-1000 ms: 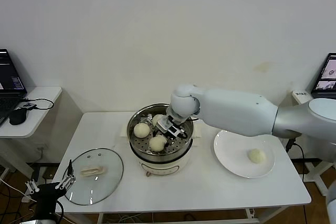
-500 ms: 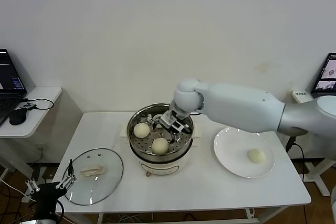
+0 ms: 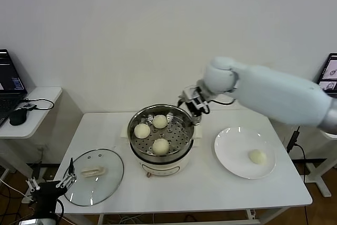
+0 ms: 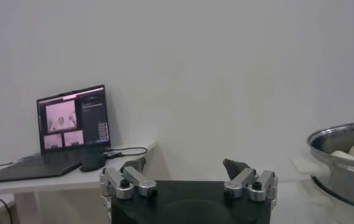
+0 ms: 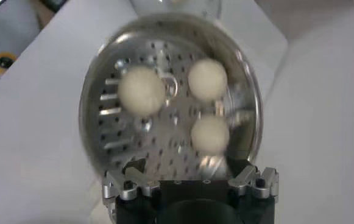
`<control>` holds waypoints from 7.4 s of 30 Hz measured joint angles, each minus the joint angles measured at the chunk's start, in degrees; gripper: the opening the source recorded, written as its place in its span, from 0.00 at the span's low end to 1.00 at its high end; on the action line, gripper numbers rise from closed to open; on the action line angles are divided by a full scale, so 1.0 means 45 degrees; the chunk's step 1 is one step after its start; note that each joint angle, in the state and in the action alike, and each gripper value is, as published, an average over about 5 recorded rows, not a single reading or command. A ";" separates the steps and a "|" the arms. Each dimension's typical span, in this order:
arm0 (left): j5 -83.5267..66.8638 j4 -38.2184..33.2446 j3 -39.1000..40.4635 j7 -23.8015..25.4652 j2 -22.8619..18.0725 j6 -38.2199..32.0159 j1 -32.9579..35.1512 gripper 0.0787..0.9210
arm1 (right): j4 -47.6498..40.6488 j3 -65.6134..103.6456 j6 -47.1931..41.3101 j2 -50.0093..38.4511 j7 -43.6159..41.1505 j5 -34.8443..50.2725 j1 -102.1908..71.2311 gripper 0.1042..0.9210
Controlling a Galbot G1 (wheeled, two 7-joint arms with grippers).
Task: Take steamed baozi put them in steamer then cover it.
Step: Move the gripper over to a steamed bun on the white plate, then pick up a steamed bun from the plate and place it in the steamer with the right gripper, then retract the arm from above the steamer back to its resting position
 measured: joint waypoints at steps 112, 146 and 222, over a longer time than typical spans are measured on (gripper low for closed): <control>0.0117 0.0328 0.0193 -0.0011 -0.0106 0.0056 0.0066 0.88 | -0.1250 0.0221 -0.3080 0.0813 0.1483 0.2086 -0.0299 0.61; 0.0001 0.0715 0.0077 -0.0020 -0.0046 0.0027 -0.0248 0.88 | -0.2825 -0.0306 -0.4831 0.3541 0.3427 0.2238 -0.2139 0.81; 1.7306 0.6027 0.1244 -0.0035 0.1687 -0.1277 -0.2414 0.88 | 0.4349 2.4926 0.7994 0.6995 1.1372 -0.1852 -2.7464 0.88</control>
